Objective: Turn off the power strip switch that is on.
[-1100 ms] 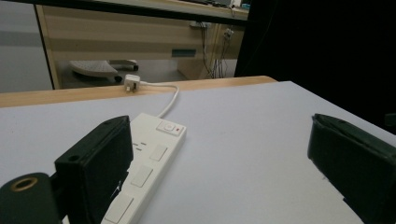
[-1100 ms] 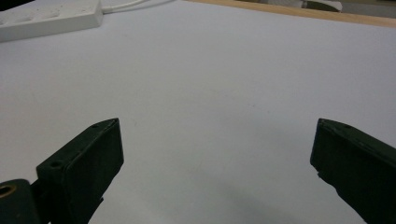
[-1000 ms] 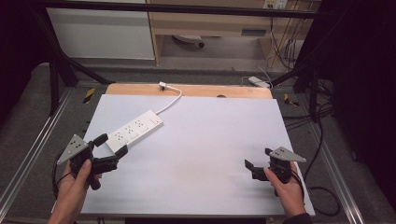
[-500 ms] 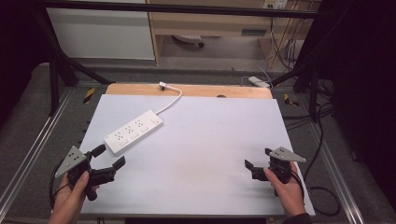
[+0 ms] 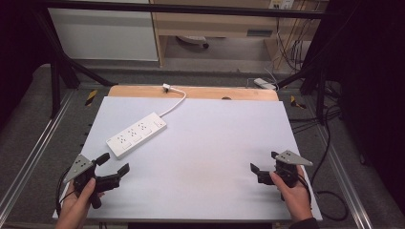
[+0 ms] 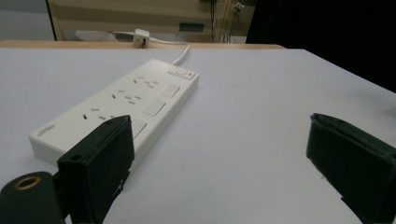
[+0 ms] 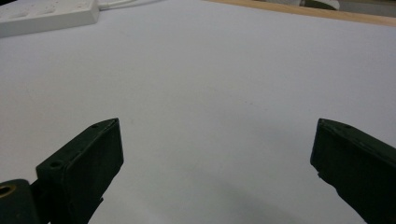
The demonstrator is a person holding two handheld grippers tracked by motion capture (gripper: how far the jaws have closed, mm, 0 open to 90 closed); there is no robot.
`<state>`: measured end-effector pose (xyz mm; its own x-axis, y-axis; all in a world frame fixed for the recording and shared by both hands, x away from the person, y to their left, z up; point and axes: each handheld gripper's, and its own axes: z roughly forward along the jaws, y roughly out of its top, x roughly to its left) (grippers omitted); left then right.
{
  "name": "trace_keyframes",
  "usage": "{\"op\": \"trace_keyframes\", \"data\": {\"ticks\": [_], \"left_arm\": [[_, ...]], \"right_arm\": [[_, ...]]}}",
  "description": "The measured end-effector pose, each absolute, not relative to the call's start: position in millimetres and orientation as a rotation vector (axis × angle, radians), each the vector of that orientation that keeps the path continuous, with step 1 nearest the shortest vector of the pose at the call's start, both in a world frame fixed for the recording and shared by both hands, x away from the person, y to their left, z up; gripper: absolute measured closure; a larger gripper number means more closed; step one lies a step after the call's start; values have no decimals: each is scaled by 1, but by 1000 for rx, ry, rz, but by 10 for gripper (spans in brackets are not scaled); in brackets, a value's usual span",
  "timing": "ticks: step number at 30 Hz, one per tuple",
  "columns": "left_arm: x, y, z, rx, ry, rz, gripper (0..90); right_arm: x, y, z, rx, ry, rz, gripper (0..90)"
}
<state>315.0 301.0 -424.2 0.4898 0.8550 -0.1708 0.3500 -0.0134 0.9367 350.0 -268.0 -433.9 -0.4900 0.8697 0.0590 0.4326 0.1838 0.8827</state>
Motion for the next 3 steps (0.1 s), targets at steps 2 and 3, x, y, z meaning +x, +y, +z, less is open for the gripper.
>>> {"op": "trace_keyframes", "data": {"ticks": [2,3], "left_arm": [[315,300,-427,1626,1068,561,87],[315,300,-427,1626,1068,561,87]], "right_arm": [[350,-268,-435,1220,2010,1248,29],[351,-268,-435,1227,2011,1247,29]]}}
